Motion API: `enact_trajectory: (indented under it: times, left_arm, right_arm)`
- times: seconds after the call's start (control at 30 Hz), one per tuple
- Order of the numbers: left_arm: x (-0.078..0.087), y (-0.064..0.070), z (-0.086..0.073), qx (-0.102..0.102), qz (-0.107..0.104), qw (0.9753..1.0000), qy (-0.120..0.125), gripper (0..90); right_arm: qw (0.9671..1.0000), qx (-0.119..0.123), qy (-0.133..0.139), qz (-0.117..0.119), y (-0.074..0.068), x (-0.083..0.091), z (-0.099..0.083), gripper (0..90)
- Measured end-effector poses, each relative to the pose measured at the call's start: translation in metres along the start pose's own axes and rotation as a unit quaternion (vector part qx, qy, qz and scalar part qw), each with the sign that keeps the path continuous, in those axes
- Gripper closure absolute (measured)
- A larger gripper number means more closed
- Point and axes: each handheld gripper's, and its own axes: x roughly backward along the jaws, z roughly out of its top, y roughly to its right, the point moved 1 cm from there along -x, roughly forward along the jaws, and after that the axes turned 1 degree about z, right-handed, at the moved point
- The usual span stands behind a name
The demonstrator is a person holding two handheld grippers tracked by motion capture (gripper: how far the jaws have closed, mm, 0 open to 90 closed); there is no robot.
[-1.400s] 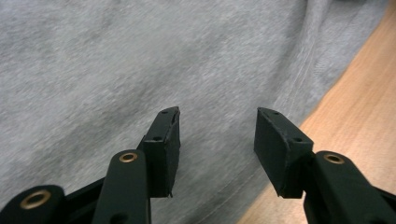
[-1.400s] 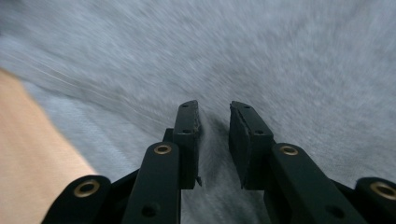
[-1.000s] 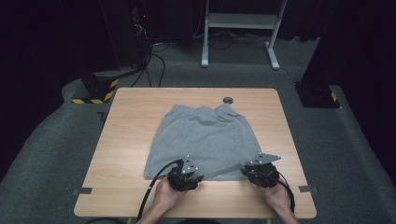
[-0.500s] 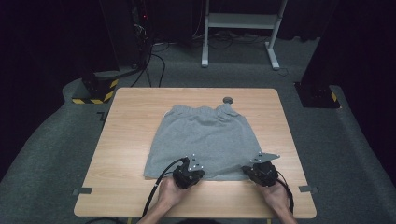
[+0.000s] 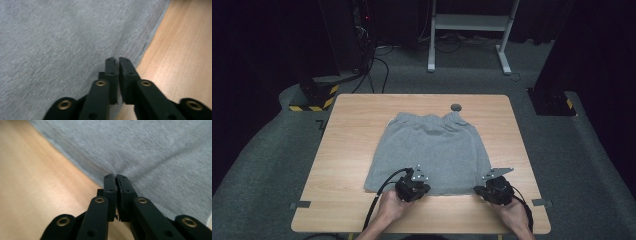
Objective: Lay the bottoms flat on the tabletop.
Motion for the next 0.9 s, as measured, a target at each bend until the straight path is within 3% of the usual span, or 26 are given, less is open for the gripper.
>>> enact_trajectory:
  times: [0.13,0.27,0.43,0.47,0.5,0.67,0.73,0.83,0.9]
  left_arm:
    - [0.002,-0.001,0.000,0.009,0.021,0.9997,0.005,60.6]
    - [0.014,-0.009,0.000,0.023,0.036,0.9985,0.034,53.4]
    - [0.020,-0.025,-0.002,0.043,0.076,0.9951,0.045,50.1]
    - [0.021,-0.030,-0.003,0.047,0.086,0.9941,0.047,49.5]
    - [0.022,-0.033,-0.004,0.049,0.092,0.9934,0.047,48.9]
    - [0.025,-0.056,-0.011,0.069,0.130,0.9879,0.048,48.0]
    - [0.025,-0.067,-0.016,0.088,0.140,0.9851,0.047,48.0]
    - [0.025,-0.080,-0.020,0.098,0.166,0.9806,0.035,48.5]
    - [0.027,-0.091,-0.021,0.115,0.175,0.9768,0.044,50.1]
  right_arm:
    - [0.9989,-0.016,0.043,-0.005,0.001,0.002,0.006,72.0]
    - [0.9973,-0.007,0.073,-0.004,-0.005,0.005,0.016,73.3]
    - [0.9987,0.006,0.051,0.001,-0.010,-0.018,0.021,73.2]
    - [0.9993,0.008,0.036,0.002,-0.010,-0.023,0.019,73.2]
    - [0.9988,0.023,0.043,0.002,-0.011,-0.023,0.015,73.2]
    - [0.9985,0.045,0.027,0.010,-0.013,-0.009,0.004,68.0]
    - [0.9986,0.038,0.037,0.006,-0.007,-0.006,0.007,65.3]
    - [0.9978,0.002,0.064,-0.019,0.006,-0.006,0.029,63.4]
    - [0.9962,-0.011,0.080,-0.033,0.015,-0.013,0.049,63.1]
